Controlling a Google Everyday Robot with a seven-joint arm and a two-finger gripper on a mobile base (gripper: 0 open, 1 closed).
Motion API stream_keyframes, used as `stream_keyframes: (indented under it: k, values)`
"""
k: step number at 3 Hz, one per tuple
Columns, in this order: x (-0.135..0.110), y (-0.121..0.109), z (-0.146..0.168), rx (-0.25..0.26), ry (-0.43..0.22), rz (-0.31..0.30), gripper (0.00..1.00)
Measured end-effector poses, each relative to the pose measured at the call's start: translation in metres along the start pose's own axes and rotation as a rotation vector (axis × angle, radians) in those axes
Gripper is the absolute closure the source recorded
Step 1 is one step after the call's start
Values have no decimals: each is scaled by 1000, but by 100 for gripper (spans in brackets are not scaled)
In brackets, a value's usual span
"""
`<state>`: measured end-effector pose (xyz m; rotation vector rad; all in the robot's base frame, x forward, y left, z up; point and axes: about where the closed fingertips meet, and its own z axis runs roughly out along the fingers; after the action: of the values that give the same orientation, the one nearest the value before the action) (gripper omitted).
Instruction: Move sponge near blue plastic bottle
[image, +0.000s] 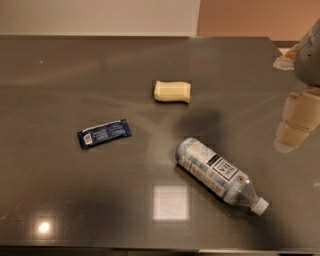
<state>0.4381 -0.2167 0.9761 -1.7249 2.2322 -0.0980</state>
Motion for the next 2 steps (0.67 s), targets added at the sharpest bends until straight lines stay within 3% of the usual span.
stream_keyframes:
  k: [1,2]
  values:
    - [-1,-2,-1,5,0,-7,0]
    - [-10,-19,6,13,-24,-21,0]
